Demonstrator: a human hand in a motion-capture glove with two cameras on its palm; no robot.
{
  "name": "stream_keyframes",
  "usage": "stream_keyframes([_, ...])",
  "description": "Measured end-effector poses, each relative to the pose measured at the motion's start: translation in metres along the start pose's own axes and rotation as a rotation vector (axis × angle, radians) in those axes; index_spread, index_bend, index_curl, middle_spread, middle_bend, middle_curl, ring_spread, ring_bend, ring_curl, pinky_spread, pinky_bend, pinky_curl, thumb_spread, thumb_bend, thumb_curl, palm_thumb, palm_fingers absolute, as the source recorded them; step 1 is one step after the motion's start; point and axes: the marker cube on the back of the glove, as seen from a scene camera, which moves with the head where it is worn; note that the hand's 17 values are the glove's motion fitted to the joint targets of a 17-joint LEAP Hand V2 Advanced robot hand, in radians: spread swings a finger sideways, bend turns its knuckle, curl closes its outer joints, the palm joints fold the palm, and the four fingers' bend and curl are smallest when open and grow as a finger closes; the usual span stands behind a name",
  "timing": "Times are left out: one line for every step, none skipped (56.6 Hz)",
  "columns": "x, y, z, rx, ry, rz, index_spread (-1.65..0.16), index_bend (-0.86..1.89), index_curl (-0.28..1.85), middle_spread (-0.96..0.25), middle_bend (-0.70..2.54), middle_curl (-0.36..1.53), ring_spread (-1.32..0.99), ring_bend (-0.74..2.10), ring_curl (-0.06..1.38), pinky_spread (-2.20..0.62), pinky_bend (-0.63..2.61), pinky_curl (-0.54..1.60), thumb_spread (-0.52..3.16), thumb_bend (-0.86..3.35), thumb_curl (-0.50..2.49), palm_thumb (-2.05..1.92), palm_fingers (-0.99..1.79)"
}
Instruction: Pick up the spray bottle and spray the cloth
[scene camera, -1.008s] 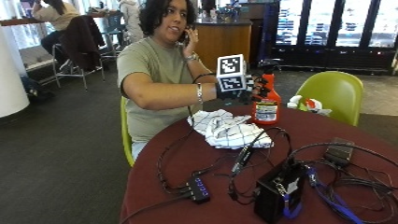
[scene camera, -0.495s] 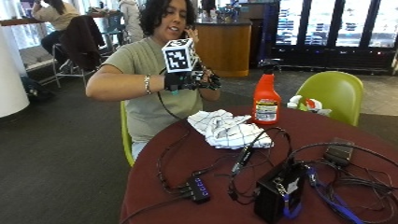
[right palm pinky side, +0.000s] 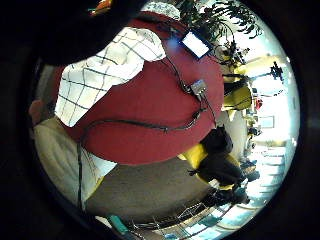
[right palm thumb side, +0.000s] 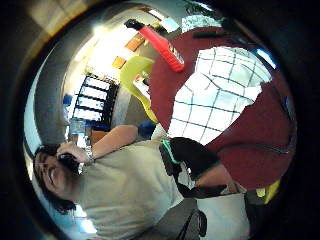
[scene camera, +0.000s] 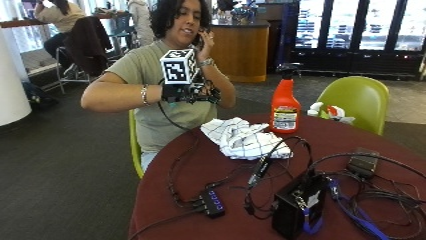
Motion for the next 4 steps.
stream_keyframes([-0.0003,0.0006,0.0011,-0.002,0.004,0.000,-0.36,0.17,0.31,0.02,0.27,0.37,-0.04,0.38,0.34,0.16,0.15,0.25,1.03,-0.03,0.36,0.49,0.33])
stream_keyframes([-0.0002,0.0009,0.0020,-0.004,0.008,0.000,-0.36,0.18,0.31,0.02,0.26,0.37,-0.04,0.38,0.34,0.16,0.16,0.25,1.03,-0.03,0.36,0.49,0.33])
stream_keyframes([0.0001,0.0011,0.0026,-0.006,0.011,0.001,-0.36,0.17,0.31,0.02,0.26,0.37,-0.04,0.38,0.34,0.16,0.15,0.24,1.03,-0.03,0.35,0.49,0.33])
stream_keyframes([0.0004,0.0012,0.0029,-0.007,0.013,0.001,-0.36,0.18,0.31,0.02,0.26,0.37,-0.04,0.38,0.34,0.16,0.15,0.24,1.03,-0.03,0.35,0.49,0.33])
